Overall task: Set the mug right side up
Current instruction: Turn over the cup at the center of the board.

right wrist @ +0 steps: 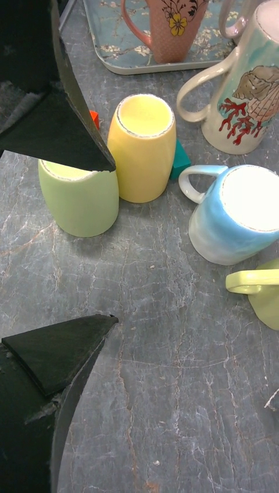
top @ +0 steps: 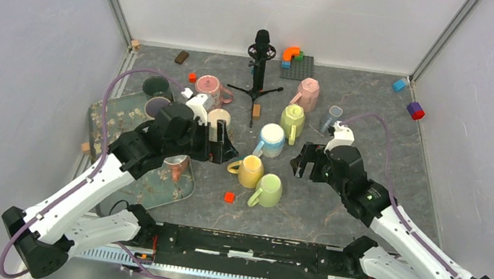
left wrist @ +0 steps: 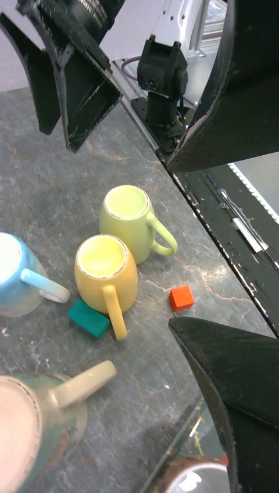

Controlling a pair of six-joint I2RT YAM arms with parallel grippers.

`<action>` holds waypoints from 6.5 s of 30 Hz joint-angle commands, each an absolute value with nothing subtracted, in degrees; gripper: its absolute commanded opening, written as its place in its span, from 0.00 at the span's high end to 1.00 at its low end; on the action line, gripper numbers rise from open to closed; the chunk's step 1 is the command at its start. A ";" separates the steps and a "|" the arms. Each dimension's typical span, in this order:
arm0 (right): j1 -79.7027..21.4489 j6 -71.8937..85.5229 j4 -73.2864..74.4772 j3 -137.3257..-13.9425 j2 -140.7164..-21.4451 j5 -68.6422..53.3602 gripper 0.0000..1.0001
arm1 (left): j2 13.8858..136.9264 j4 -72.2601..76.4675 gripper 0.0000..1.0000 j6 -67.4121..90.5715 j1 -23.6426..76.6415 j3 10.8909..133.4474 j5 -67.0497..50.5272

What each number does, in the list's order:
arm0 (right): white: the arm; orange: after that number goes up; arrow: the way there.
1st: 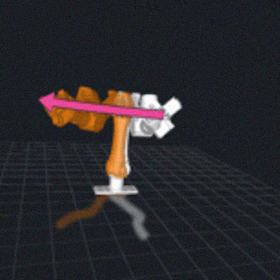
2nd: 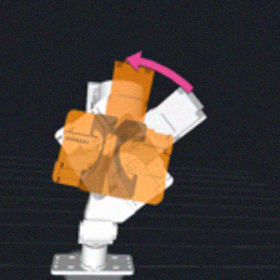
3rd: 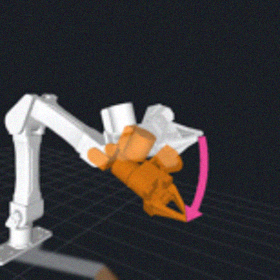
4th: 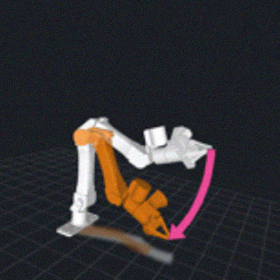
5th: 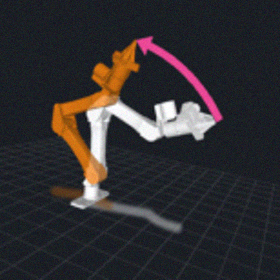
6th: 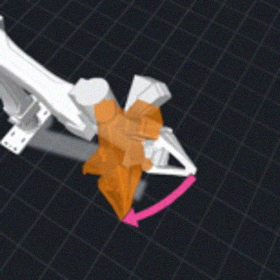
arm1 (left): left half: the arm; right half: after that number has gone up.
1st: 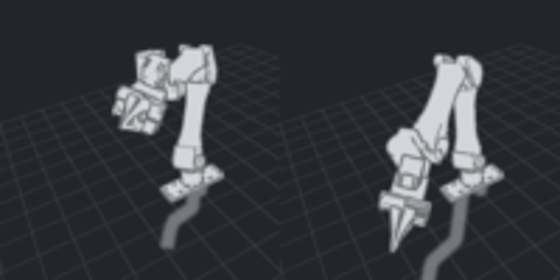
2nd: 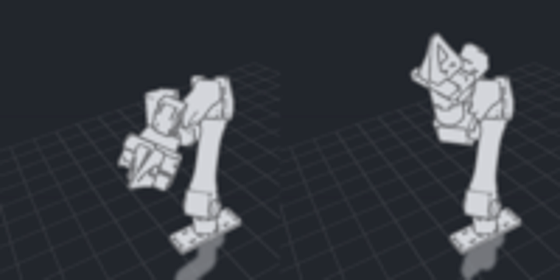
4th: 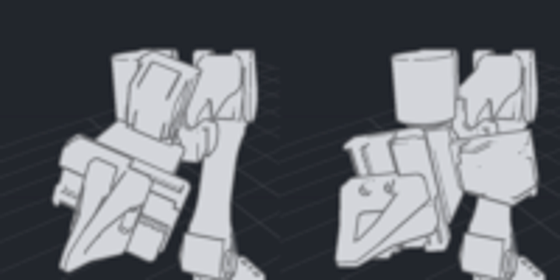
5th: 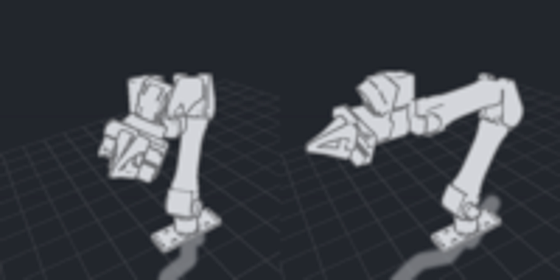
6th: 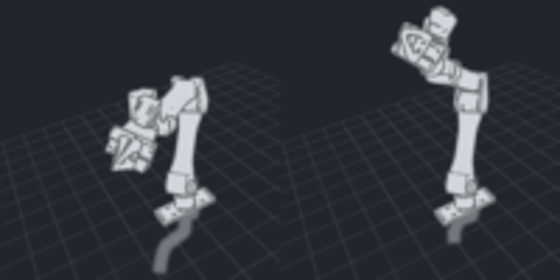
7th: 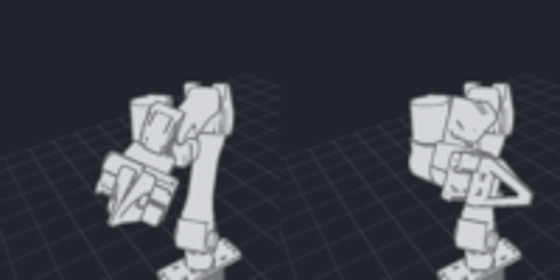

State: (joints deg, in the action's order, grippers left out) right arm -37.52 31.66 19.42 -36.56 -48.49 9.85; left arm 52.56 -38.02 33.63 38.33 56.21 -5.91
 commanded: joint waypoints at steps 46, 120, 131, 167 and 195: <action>-30.42 20.08 11.89 -70.08 -102.48 15.54 0.43 | 53.03 -39.99 0.00 31.29 38.11 62.05 -11.43; -35.72 45.61 -14.86 -45.09 -59.84 -6.47 1.00 | 53.21 -0.54 0.00 56.21 37.99 43.12 -19.35; -37.91 55.07 -28.03 -42.37 -61.17 -9.03 1.00 | 54.67 15.86 0.08 67.26 34.30 35.70 -20.85; -41.31 67.14 -44.30 -41.31 -67.50 -15.71 1.00 | 60.75 41.68 0.57 78.61 33.22 33.46 -29.53; -41.96 57.57 -34.70 -42.62 -67.96 -16.73 0.25 | 50.24 11.20 0.98 57.13 33.18 43.11 -18.37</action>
State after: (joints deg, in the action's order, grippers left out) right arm -41.76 62.15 -36.23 -39.94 -68.31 -16.53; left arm 53.93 15.57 66.52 33.23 37.63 -23.66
